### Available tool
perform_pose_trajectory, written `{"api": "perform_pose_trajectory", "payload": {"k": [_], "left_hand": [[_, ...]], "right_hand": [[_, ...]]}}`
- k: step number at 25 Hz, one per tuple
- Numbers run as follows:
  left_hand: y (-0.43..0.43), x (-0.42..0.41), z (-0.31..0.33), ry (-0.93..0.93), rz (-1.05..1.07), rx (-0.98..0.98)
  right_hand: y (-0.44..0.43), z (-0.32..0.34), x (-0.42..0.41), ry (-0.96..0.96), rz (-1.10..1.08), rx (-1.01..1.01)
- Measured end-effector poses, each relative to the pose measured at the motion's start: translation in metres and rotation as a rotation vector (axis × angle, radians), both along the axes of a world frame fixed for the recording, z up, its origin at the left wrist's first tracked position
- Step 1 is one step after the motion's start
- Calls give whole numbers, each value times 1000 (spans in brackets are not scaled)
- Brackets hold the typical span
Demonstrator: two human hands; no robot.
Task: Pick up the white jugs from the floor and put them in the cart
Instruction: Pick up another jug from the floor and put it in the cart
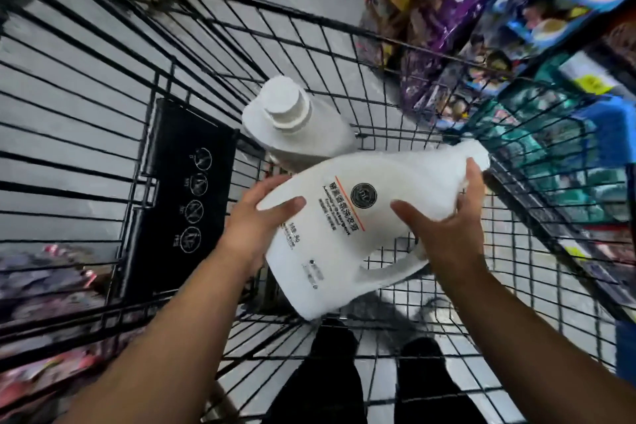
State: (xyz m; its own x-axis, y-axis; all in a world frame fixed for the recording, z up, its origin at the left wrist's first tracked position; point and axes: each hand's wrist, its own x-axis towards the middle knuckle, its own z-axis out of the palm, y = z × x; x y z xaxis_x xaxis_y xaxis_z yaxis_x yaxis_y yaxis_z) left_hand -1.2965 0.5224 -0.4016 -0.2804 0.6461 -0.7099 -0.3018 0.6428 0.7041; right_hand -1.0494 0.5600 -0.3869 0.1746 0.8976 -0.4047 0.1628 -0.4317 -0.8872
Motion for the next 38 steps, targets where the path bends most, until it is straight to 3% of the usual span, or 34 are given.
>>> {"api": "perform_pose_trajectory", "payload": {"k": [9, 14, 18, 23, 27, 31, 34, 38], "left_hand": [[14, -1, -78, 127, -249, -19], [5, 12, -100, 176, -520, -19], [1, 30, -104, 340, -691, -32], [-14, 38, -113, 471, -731, -143], [-4, 44, -100, 493, -687, 10], [30, 40, -73, 482, -896, 220], [41, 26, -63, 463, -1074, 206], [30, 13, -69, 430, -1057, 152]], "right_hand": [[14, -72, 2, -144, 76, 98], [16, -89, 2, -290, 168, 200], [16, -98, -5, -290, 159, 170], [2, -97, -8, -301, 152, 165], [-13, -92, -12, -333, 192, 201], [-24, -88, -17, -404, 277, 267], [-28, -88, -20, -388, 311, 328], [-29, -82, -28, -157, 271, 248]]}}
